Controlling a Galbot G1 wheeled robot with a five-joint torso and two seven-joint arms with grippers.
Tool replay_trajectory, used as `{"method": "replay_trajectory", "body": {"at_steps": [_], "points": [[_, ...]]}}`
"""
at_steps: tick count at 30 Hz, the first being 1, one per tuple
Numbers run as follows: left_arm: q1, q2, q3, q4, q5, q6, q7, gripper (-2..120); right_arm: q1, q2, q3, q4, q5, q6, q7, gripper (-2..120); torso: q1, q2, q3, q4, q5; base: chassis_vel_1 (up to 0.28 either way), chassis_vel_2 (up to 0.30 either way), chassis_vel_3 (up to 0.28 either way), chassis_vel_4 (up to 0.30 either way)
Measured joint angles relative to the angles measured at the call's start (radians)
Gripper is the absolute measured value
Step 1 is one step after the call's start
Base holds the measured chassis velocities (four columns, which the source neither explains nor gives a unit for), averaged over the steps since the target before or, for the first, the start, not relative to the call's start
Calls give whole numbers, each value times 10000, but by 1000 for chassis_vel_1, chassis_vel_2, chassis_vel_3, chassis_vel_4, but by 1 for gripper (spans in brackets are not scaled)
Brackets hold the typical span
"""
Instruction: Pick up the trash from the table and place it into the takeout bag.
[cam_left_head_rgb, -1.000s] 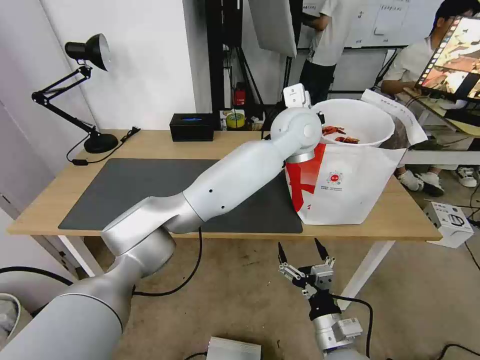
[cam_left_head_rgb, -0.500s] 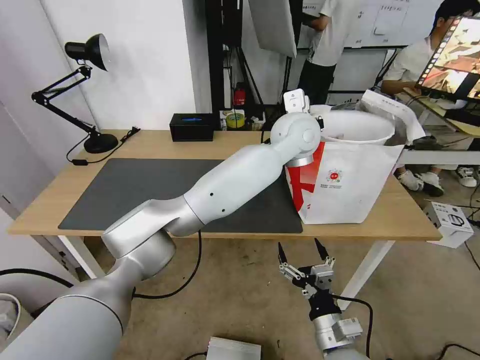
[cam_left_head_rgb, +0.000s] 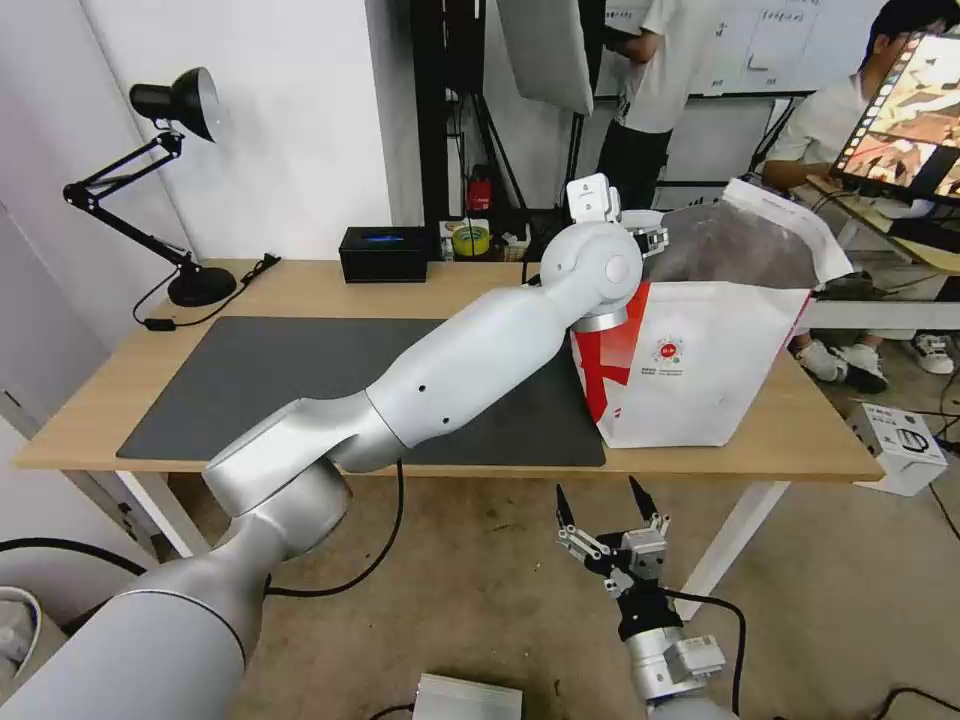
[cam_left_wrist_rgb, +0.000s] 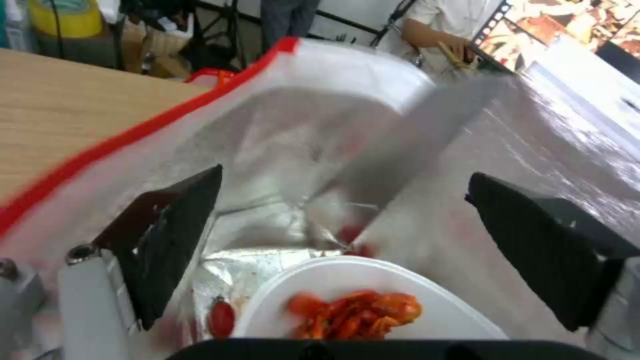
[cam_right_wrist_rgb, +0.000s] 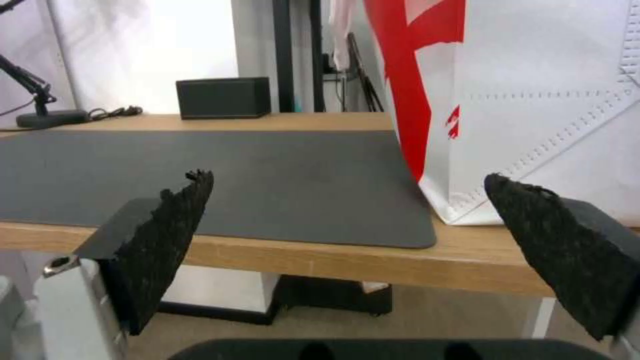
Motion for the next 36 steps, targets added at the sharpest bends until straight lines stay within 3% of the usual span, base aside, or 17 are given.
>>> {"method": "replay_trajectory", "body": {"at_steps": [8, 12, 14, 15, 16, 18, 20, 22, 24, 27, 28, 31, 32, 35, 36], "points": [[-57, 16, -190, -337, -33, 144, 115, 100, 0, 0, 0, 0, 0, 0, 0, 100, 0, 0, 0, -1, 0, 0, 0, 0, 0], [-76, 158, -477, -604, 6, 268, 488, 100, 0, 0, 1, 0, 0, 0, 0, 100, 0, 0, 0, -3, 0, 0, 0, 0, 0], [-99, 500, -533, -897, 209, 259, 1034, 100, 0, 0, 0, 0, 0, 0, 0, 100, 1, 0, 0, -2, -1, 0, 0, 0, 0], [-89, 813, -534, -1129, 376, 182, 1667, 100, 0, -1, 0, 0, 0, 0, 0, 100, 1, 0, 0, -3, 0, 0, 0, 0, 0], [-89, 813, -534, -1129, 376, 182, 1667, 100, 0, -1, 0, 0, 0, 0, 0, 100, 1, 0, 0, -3, 0, 0, 0, 0, 0], [-26, 1591, -533, -1683, 916, 31, 3044, 100, 0, 0, -1, 0, 0, 0, 0, 100, 0, 0, 0, 0, -3, 0, 0, 0, 0], [-9, 1867, -528, -1857, 1110, -12, 3404, 100, 0, 0, 0, 0, 0, 0, 0, 100, 0, 0, -1, 0, -3, 0, 0, 0, 0], [72, 2633, -512, -2311, 1531, -176, 4025, 100, 0, 0, 0, 0, 0, 0, 0, 100, 0, 0, 0, 2, -3, 0, 0, 0, 0], [137, 2935, -513, -2480, 1646, -229, 4152, 100, 0, -1, 0, 0, 0, 0, 0, 100, 0, 0, 0, 1, -3, 0, 0, 0, 0], [806, 4179, -738, -3328, 2283, -584, 4912, 100, 0, -1, 0, 0, 0, 0, 0, 100, 1, 0, 0, 2, -6, 0, 0, 0, 0], [806, 4179, -738, -3328, 2283, -584, 4912, 100, 0, -1, 0, 0, 0, 0, 0, 100, 1, 0, 0, 2, -6, 0, 0, 0, 0], [1776, 5389, -1132, -4124, 3124, -652, 5223, 100, 0, -1, -1, 0, 0, 0, 0, 100, 0, 1, 0, 0, -6, 0, 0, 0, 0], [1776, 5389, -1132, -4124, 3124, -652, 5223, 100, 0, -1, -1, 0, 0, 0, 0, 100, 0, 1, 0, 0, -6, 0, 0, 0, 0], [3116, 6671, -2000, -4890, 4253, -699, 5684, 100, 0, 0, 1, 0, 0, 0, 1, 100, 0, 0, -1, 3, -4, 0, 0, 0, 0], [3116, 6671, -2000, -4890, 4253, -699, 5684, 100, 0, 0, 1, 0, 0, 0, 1, 100, 0, 0, -1, 3, -4, 0, 0, 0, 0]]}}
